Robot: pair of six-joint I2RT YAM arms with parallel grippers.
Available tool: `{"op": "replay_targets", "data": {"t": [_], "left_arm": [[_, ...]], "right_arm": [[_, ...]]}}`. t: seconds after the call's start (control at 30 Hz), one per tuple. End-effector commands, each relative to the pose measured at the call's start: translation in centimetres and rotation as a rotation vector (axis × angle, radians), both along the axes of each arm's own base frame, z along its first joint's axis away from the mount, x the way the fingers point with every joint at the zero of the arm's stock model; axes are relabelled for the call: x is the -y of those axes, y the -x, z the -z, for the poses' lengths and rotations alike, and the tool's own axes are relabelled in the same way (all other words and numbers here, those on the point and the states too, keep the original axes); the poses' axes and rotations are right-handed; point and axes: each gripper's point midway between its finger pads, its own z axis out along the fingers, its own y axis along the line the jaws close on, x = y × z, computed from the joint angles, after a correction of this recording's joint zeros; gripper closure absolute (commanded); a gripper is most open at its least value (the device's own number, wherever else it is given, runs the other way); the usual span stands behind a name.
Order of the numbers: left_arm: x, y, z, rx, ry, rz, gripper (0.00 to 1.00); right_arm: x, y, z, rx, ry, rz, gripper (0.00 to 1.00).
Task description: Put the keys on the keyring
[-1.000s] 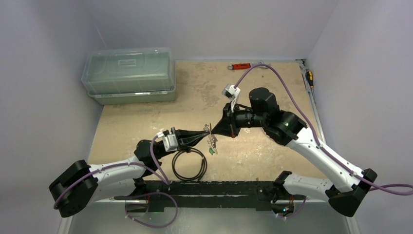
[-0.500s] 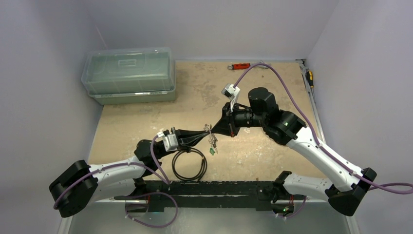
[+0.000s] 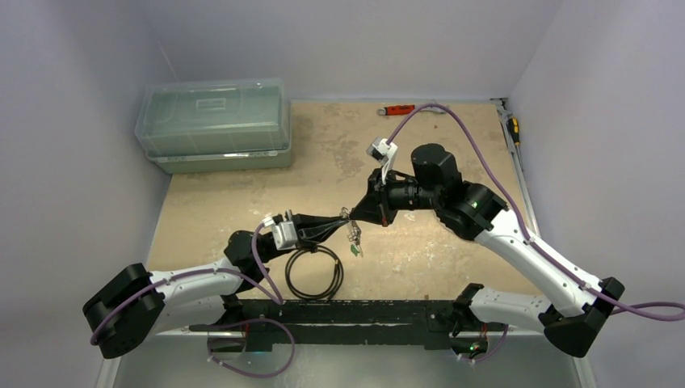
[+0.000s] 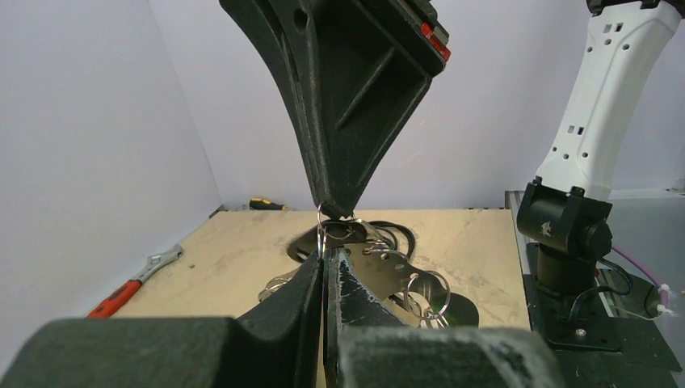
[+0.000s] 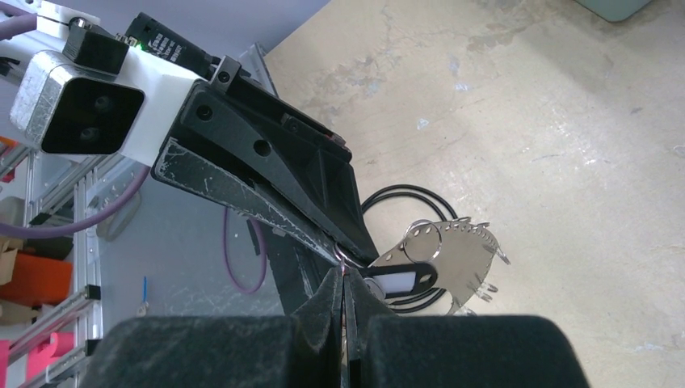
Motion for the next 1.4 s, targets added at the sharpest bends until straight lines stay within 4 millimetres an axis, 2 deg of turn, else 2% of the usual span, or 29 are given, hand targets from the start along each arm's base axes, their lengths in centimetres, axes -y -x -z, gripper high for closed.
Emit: {"op": "replay_targets", "data": {"t": [0.0,0.43,0.73,0.93,1.13,1.23,1.37], "left_arm": [[0.0,0.8,-3.1,0.062,0.077,0.037,1.00],[0.0,0.7,-3.1,0.059,0.075,0.032,1.00],[0.1,0.0,-2.8,0.045,0.068,0.001,1.00],[-0.1,0.0,-2.8,0.049,0.073,-0.006,1.00],[-0.4,0.1,-2.8,0.060,0.078,-0.019,1.00],[-0.6,0.1,-3.0,0.069,0.084,-0.023,1.00],[-0.8,0.3,-3.3,0.092,0.095,-0.024,1.00]], "right_arm": [[-0.7,-0.4,-2.6,0.072,-0.053,-0.011,1.00],[-1.5,0.0,-2.6,0.061,-0.029,-0.031,1.00],[-3.2,1.0,-1.8,0.032,0.013,-0.052,1.00],[-4.4,2.3,-1.7,-0.008,-0.004,-0.092,0.73],[-5.4,5.1,-4.0,-0.032,-0.093,-0.219,0.68],[-5.5,6.7,-5.8,-0.017,-0.145,-0.294,0.62],[-5.4,8.2,-6.9,0.001,-0.156,-0.376,0.53]]}}
